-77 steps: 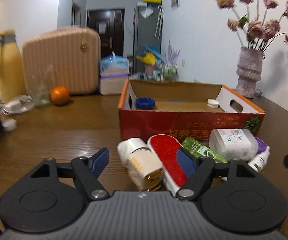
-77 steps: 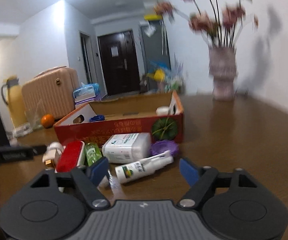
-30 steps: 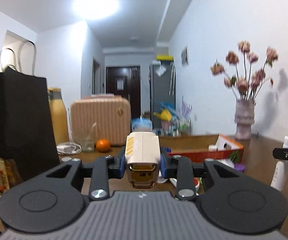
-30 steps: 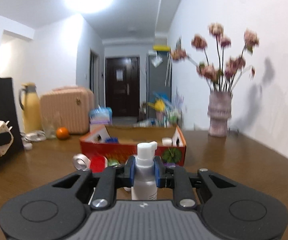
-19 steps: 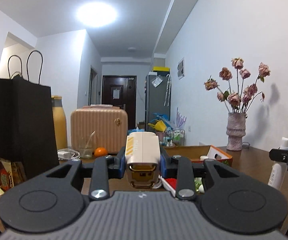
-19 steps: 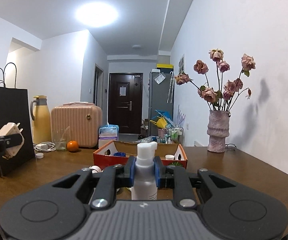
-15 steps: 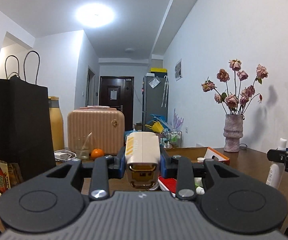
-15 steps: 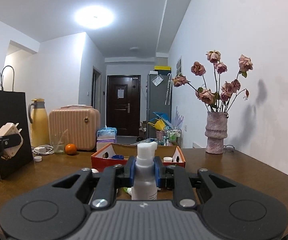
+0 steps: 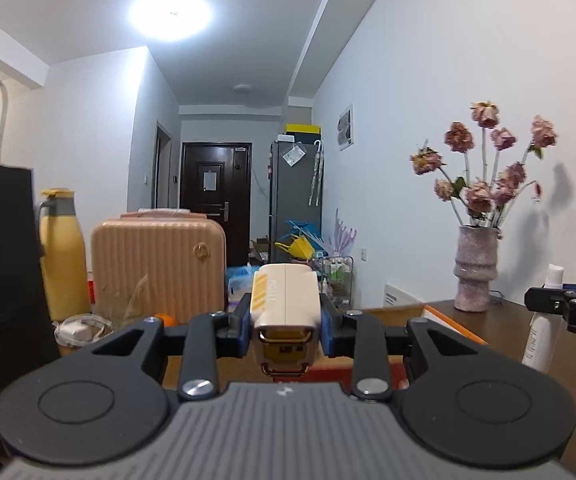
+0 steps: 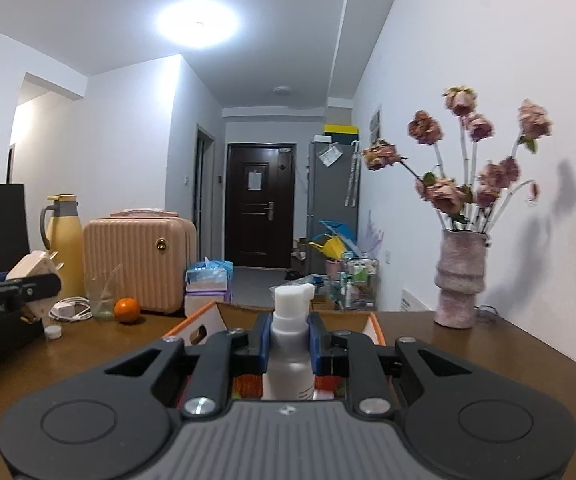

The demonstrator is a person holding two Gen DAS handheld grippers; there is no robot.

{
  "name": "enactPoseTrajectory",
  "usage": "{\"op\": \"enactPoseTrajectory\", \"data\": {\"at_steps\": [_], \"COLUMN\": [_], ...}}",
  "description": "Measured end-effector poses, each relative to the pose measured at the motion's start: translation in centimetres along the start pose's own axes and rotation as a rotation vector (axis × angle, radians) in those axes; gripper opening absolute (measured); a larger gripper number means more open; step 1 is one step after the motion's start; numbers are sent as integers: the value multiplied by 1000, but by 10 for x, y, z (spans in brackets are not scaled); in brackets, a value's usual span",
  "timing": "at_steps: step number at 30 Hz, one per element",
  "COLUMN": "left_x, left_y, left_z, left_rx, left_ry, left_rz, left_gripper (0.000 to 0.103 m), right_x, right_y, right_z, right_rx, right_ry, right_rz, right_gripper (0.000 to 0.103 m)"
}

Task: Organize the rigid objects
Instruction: 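Carry spray bottle and plug adapter into the box and open both tools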

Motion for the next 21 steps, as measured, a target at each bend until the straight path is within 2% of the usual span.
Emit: {"op": "enactPoseTrajectory", "data": {"at_steps": [8,10,14,17,21], "left_x": [-20,-29,-45,-60,-88], "left_y": [-103,-129,-191,-244,-315], "left_z": [28,28,24,15,-16], "left_rx": [-6,31,145,260,482], "left_ry": [-58,-68,-44,-50,-87], "left_rz": [-8,-34,-89,-125,-177], "left_gripper": [32,32,32,32,32], "right_x": [-33,-37,-52,-72,-96], "right_y": [-105,-133,-196,-248,-312], "right_z": [34,40,44,43,21], "right_rx": [22,35,124,223,395], "right_ry": [6,16,6,-39,-106], "right_rz": [38,59,119,146,155], "right_gripper": [18,18,18,18,18]}}
Point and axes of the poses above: each gripper's, at about its wrist camera, not at the fingertips, and y roughly against the way its jaws point, x to its left, z to its top, the point moved 7 cm from there along -y, roughly the way its jaws point, and after that the axes turned 8 degrees about z, right-handed, at the moved point
